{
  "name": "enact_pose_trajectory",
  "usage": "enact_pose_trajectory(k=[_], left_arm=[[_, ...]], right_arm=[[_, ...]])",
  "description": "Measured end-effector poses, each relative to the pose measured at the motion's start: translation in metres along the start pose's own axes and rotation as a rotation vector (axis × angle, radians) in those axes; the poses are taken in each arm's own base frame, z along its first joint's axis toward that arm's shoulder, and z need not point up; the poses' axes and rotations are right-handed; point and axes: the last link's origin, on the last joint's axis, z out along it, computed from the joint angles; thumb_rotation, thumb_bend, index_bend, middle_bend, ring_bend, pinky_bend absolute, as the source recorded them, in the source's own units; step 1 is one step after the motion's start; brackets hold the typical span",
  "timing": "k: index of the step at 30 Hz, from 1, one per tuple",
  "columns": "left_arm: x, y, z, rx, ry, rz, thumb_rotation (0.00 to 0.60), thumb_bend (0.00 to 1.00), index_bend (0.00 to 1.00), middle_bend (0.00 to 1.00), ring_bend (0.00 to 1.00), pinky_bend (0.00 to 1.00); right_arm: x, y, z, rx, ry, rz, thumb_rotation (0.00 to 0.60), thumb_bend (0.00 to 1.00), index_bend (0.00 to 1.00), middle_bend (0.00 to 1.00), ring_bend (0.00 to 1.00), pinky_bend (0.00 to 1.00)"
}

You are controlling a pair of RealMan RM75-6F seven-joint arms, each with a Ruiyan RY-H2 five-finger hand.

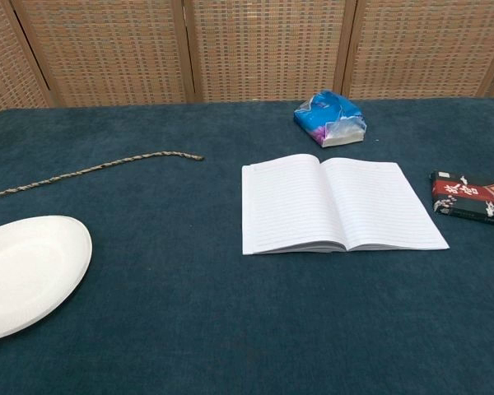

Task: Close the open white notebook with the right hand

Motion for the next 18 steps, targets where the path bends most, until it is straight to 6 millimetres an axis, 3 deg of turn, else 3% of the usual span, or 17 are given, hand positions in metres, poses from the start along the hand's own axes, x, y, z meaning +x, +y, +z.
enact_pose_trajectory(k=[7,18], left_arm=[[-0.001,-0.002,0.002,0.009,0.002,0.006,0.600,0.10,0.00,0.00,0.00,0.00],[-0.004,-0.009,0.009,0.040,-0.005,-0.003,0.600,0.10,0.00,0.00,0.00,0.00]], right_arm=[[-0.002,-0.015,0.014,0.023,-0.009,0.006,0.600,0.15,0.00,0.00,0.00,0.00],[-0.002,-0.081,0.045,0.088,-0.030,0.035,0.600,0.15,0.00,0.00,0.00,0.00]])
